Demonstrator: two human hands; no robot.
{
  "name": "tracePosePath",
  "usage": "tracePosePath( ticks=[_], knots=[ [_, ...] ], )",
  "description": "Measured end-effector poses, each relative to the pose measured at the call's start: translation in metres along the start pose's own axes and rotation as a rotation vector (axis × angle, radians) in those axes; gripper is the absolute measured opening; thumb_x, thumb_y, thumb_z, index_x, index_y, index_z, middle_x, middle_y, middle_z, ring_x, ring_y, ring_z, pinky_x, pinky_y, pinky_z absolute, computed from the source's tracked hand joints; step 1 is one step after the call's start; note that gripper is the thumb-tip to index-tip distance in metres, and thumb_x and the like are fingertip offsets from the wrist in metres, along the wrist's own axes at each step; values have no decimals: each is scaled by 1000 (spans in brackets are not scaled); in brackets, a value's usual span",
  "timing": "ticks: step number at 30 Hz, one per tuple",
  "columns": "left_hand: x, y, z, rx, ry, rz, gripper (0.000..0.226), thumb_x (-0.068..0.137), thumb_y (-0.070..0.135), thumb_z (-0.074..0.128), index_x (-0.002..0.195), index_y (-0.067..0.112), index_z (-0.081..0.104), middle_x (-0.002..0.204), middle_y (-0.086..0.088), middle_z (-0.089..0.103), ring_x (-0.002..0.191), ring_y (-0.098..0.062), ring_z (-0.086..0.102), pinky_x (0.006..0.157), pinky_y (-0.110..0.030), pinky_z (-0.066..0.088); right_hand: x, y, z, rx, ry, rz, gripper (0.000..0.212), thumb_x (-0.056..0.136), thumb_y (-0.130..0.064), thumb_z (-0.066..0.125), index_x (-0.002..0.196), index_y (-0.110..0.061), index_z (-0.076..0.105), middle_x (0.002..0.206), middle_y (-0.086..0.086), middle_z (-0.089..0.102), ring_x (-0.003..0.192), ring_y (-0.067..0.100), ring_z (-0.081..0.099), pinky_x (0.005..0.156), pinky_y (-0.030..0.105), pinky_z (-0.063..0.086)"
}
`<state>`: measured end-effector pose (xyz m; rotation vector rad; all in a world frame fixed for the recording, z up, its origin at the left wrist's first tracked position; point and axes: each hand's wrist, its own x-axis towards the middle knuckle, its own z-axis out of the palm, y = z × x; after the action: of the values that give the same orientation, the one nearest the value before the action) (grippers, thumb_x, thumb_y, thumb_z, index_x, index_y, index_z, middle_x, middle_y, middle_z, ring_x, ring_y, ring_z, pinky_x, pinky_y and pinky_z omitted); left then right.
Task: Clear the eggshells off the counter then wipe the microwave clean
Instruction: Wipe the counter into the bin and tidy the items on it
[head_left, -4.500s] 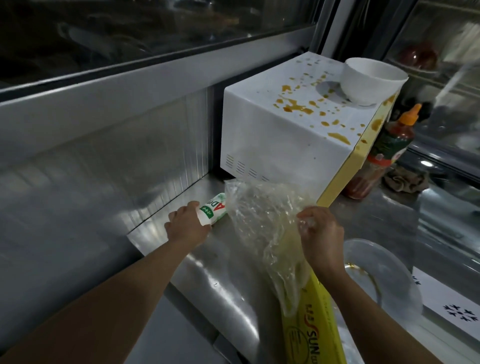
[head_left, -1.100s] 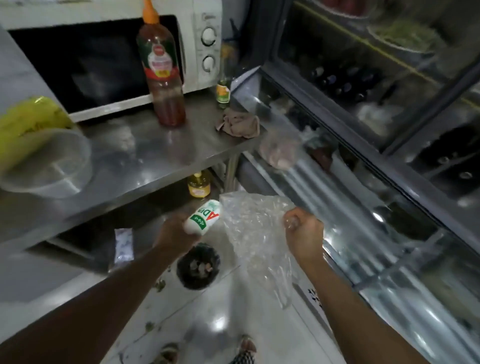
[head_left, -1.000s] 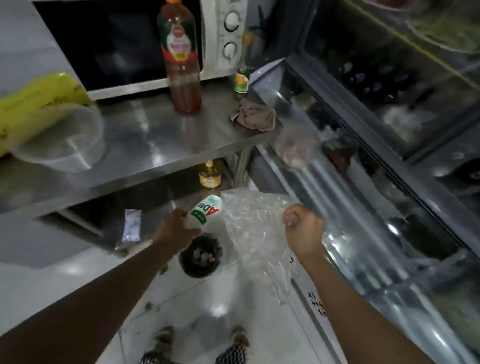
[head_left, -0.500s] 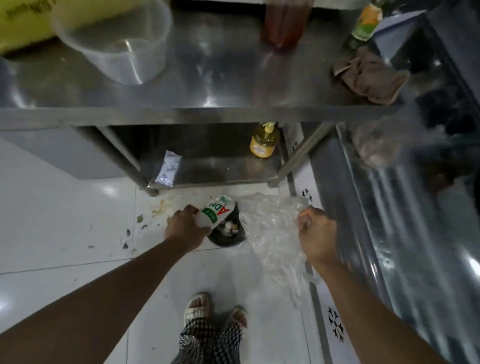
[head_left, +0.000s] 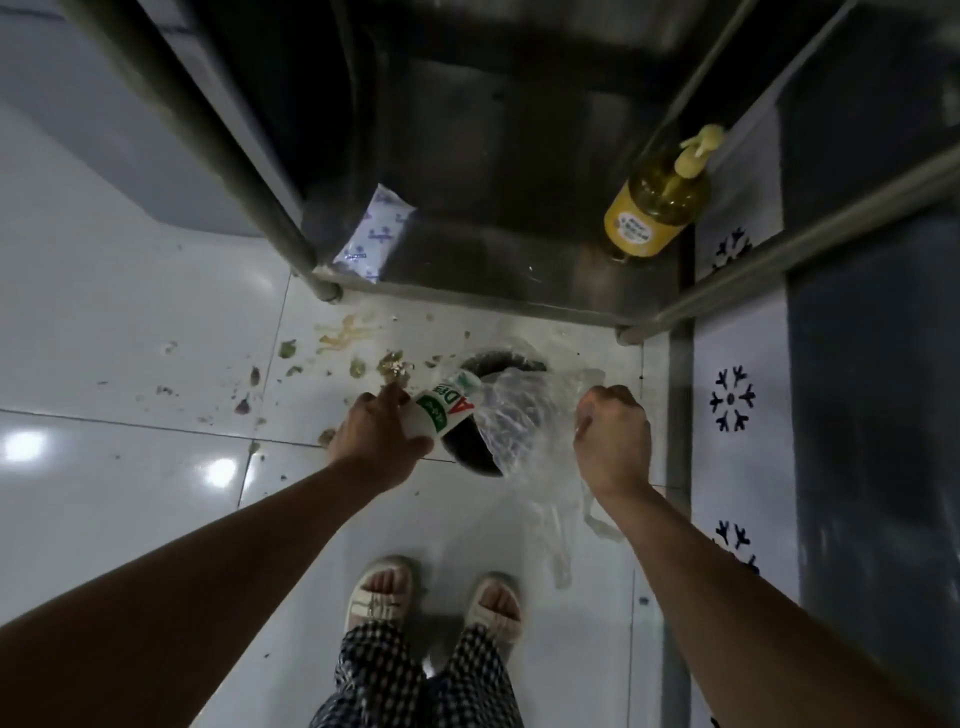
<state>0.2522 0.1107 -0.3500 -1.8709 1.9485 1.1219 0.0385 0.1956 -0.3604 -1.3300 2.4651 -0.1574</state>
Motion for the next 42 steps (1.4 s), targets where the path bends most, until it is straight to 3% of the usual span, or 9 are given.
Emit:
tracePosePath(
  ticks=[6,9,13,17,21,24,31,35,42],
  knots=[
    [43,-27,48,-26,60,-18,62,76,30,73,130,21,45,115,-10,56,100,-27,56,78,-37,52,33,-2,85,33,-74,-53,19,84,5,49,95,1,63,109,17,55,82,28,62,65,23,45],
    [64,-44,65,-28,74,-27,59,76,31,73,127,20,47,114,-9,56,99,-26,55,77,-36,51,44,-7,128,-5,-139,-71,21,87,-1,48,103,-1,60,117,14,52,96,28,58,77,29,48],
    [83,-60,85,-50,95,-3,58,74,32,74,125,20,49,111,-7,57,93,-22,55,75,-36,53,51,-8,177,12,-208,-43,38,87,-9,54,125,-6,50,137,13,40,117,25,49,93,28,42],
    [100,-68,106,-69,96,25,58,75,32,74,125,21,49,110,-5,56,88,-16,52,67,-28,48,58,-2,223,104,-361,-4,65,85,-12,57,142,-7,27,151,12,15,137,30,26,114,36,26],
    [114,-76,121,-67,103,63,59,74,31,75,125,20,49,110,-5,56,88,-14,51,67,-26,45,66,10,258,-8,-517,-36,64,88,-18,51,143,-5,21,152,16,7,140,36,12,117,45,15],
    [119,-77,126,-45,94,80,59,73,32,76,125,20,49,109,-5,56,87,-15,51,67,-26,46,69,18,265,49,-558,18,67,89,-20,50,147,-12,17,156,11,-2,142,36,6,119,45,10],
    [106,-50,127,45,43,126,59,75,33,74,126,22,48,112,-3,54,86,-12,47,57,-18,36,55,30,213,311,-356,48,63,86,-12,57,143,-18,30,152,7,19,142,23,15,116,37,21],
    [105,-27,137,49,16,137,62,75,31,74,129,18,47,112,-8,55,92,-20,54,73,-31,49,49,39,179,359,-261,31,61,86,-12,59,140,-17,33,148,6,26,138,23,25,109,36,36],
    [141,5,191,189,61,195,60,76,31,72,129,21,44,125,-7,50,112,-27,51,85,-38,46,50,65,175,374,-100,-23,58,82,-11,65,135,-9,39,141,6,34,132,20,31,98,35,48]
  ],
)
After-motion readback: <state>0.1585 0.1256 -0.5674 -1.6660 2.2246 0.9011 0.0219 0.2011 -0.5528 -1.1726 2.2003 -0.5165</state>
